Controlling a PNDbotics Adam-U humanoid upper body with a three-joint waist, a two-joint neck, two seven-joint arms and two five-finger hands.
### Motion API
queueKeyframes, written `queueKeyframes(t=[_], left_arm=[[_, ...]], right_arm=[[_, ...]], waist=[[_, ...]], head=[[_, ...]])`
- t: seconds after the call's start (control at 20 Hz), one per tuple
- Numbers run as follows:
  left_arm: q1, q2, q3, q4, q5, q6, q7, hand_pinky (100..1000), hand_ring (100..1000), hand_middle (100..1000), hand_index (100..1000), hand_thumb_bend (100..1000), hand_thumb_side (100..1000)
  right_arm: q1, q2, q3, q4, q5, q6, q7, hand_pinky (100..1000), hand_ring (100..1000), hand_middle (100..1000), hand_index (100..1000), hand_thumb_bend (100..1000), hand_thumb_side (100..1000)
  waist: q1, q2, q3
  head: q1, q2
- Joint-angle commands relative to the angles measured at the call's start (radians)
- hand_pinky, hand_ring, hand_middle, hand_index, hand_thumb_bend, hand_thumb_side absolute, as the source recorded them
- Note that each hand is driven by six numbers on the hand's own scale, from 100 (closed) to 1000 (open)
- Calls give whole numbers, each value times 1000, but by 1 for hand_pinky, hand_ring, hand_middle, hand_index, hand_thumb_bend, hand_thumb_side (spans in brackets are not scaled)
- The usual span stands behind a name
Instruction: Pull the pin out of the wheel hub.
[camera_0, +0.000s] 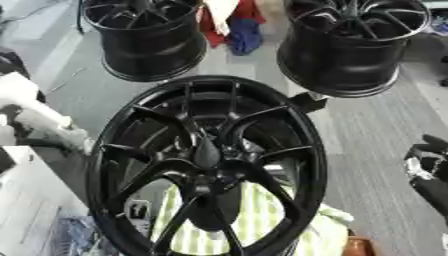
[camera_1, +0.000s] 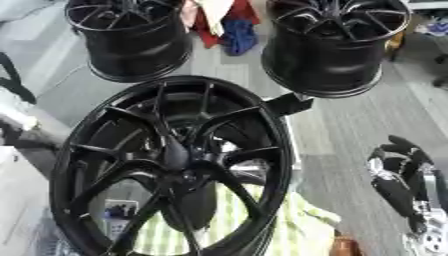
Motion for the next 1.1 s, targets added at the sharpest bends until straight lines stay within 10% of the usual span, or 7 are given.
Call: queueKeyframes(t=[0.05,0.15,0.4,1.1], left_arm=[[27,-13,63,108,-54,46,97,645,594,602,805,445,331],[48,-36,76,161,-112,83,161,712,700,755,879,612,535],[77,-92,91,198,-180,133,318,743,770,873,916,697,654],[83,-318,67,-148,32,107,599,623,647,695,790,315,383]], right_arm=[[-4,-10,-11,-15,0,-1,-7,707,609,679,817,125,261],[-4,-8,-11,-14,0,0,-7,707,609,679,816,129,261],[-4,-6,-12,-16,0,0,-7,707,609,679,817,129,260],[-8,6,-8,-18,-4,0,-3,707,608,678,817,124,263]], waist=[[1,-6,4],[-2,-6,6],[-8,-5,10],[-26,2,14]], head=[[-5,-2],[-7,-2],[-10,-2],[-9,-2]])
